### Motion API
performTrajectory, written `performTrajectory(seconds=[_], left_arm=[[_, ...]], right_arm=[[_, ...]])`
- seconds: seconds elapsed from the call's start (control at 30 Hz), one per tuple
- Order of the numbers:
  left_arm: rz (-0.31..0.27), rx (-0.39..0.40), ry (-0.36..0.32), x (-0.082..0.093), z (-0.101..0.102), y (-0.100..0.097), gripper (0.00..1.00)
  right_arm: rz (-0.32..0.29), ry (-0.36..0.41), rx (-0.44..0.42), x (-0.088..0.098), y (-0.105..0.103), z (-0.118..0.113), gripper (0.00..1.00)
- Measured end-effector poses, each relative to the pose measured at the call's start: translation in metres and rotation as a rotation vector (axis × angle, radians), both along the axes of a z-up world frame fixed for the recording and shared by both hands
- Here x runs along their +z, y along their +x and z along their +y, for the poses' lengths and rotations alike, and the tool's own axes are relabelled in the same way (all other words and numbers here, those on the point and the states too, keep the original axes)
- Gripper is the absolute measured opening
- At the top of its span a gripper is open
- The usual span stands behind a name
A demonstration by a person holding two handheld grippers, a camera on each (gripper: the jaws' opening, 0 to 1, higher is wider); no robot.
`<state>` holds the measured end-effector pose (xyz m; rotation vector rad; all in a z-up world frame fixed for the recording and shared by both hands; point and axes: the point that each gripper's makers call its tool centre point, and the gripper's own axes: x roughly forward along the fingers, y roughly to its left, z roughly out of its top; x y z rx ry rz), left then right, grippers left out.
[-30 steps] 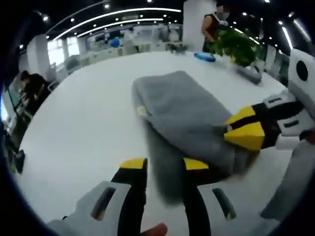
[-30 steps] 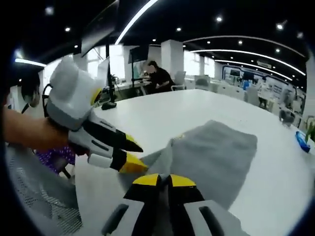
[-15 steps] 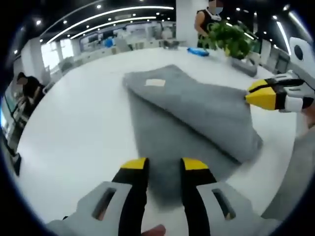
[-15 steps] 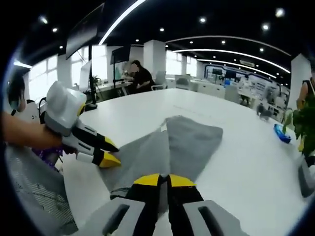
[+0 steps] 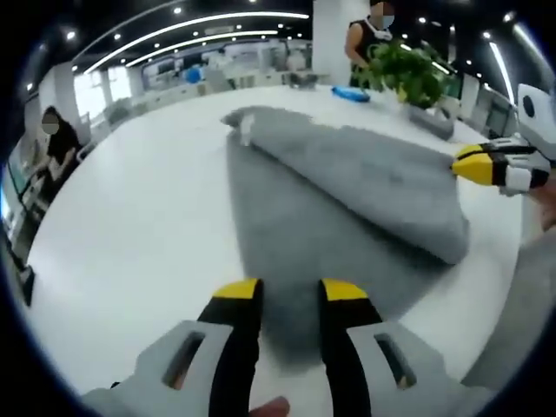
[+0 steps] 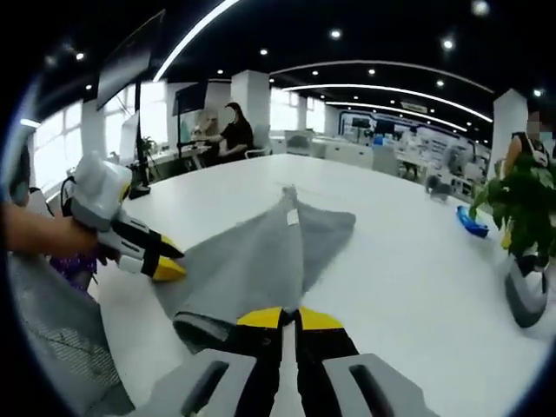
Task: Open the folded towel by lifting each exposed corner and separating the folded layers until the towel lies flat within the target outline without major curled edges
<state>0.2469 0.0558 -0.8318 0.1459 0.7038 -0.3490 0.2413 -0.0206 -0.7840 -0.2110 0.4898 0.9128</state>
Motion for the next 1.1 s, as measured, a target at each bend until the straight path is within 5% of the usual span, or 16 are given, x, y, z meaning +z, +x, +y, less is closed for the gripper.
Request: performTrajectory(seconds=[0.37, 0.97, 1.0, 1.1], left_arm=[[0.004, 0.013, -0.025, 0.0, 0.0, -0.004, 0.26], [0.0, 0.014, -0.029, 0.0, -0.001, -0.004, 0.26], [0.002, 0.013, -0.03, 0.0, -0.001, -0.004, 0.26], [0.003, 0.014, -0.031, 0.0, -0.001, -0.004, 0.26]], right_arm=[[-0.032, -0.036, -0.163, 0.009, 0.005, -0.079, 0.01], [-0.032, -0.042, -0.226, 0.01, 0.007, -0.103, 0.01], [-0.029, -0.051, -0.267, 0.009, 0.01, -0.124, 0.01], [-0.03, -0.058, -0.279, 0.008, 0.01, -0.131, 0.01]])
